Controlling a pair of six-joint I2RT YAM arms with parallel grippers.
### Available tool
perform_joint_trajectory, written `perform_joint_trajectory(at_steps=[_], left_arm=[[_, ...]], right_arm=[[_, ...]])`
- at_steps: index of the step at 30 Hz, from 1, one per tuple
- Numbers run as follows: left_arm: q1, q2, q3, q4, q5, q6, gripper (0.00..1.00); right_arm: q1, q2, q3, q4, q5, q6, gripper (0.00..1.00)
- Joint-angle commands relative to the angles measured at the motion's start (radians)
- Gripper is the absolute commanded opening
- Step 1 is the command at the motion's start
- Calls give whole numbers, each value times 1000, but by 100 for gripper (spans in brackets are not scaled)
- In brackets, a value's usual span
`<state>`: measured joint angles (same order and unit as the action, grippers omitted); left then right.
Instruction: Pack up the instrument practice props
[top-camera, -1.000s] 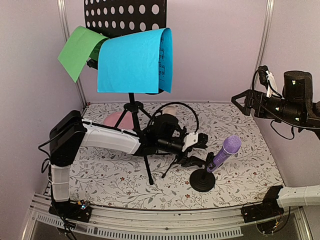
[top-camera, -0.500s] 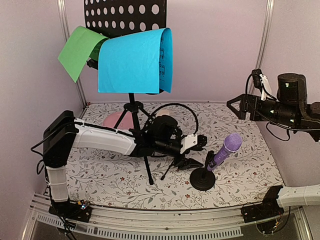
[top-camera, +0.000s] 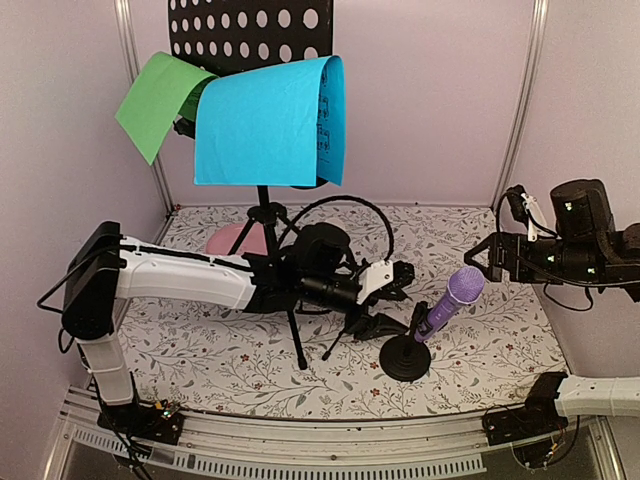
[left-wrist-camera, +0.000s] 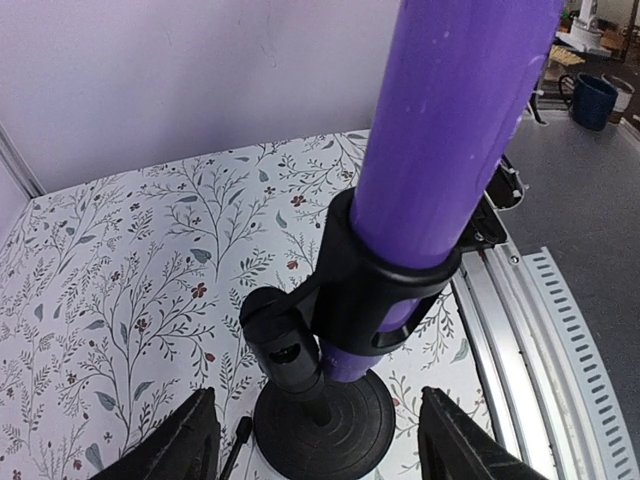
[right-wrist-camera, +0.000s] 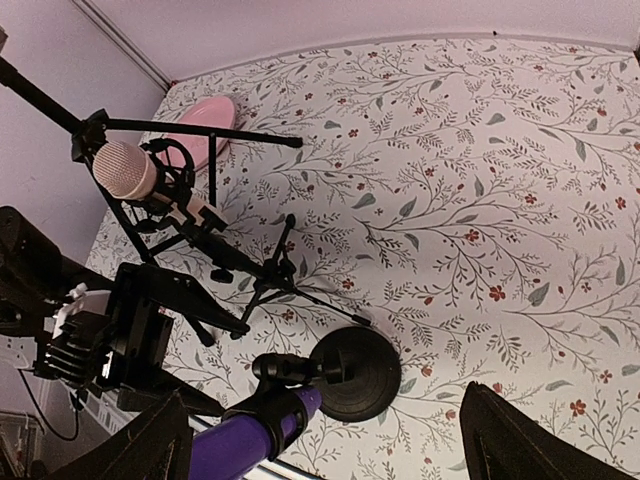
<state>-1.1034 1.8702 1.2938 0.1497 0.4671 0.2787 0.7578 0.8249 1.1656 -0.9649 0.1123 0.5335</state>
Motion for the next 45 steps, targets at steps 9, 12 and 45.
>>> perform_joint_trajectory(at_steps=[9, 12, 45], left_arm=[[-33, 44, 175, -116, 2, -11, 69], [-37, 63, 210, -127, 9, -6, 69], [-29, 181, 407, -334, 34, 1, 64]], right_arm=[[-4, -23, 35, -358, -29, 138, 95], [-2, -63, -12, -326, -138, 116, 95], [28, -436, -485, 397, -411, -155, 83]])
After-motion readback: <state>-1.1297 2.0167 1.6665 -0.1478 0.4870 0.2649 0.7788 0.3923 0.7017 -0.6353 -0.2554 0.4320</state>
